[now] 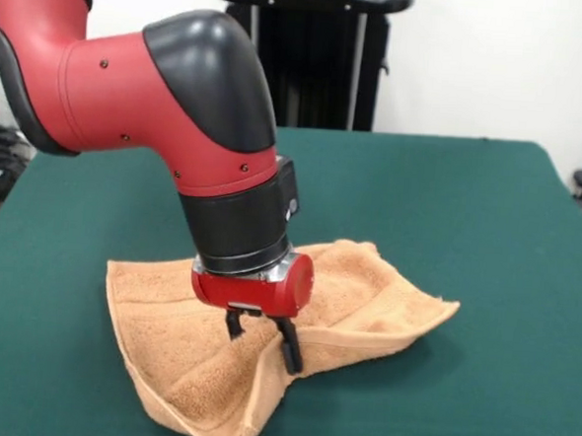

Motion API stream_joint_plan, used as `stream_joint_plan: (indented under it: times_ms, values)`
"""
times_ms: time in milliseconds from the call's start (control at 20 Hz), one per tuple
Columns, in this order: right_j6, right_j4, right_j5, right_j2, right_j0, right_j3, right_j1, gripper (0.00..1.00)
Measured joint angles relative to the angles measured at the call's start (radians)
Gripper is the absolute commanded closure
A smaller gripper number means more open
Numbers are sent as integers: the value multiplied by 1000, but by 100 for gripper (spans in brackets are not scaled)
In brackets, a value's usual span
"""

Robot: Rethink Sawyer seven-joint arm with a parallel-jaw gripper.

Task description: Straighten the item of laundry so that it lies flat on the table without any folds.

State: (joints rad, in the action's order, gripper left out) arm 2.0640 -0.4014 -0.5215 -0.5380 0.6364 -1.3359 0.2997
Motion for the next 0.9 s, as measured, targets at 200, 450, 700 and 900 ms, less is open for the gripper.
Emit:
stream_joint_plan:
  times_ms: [200,450,700,900]
  values:
    - [0,8,-20,-25,13,0,2,0]
    - [0,15,-32,-43,28,-2,12,0]
    - [0,15,-33,-44,33,-11,40,0]
    - [0,15,-32,-44,33,-22,73,0]
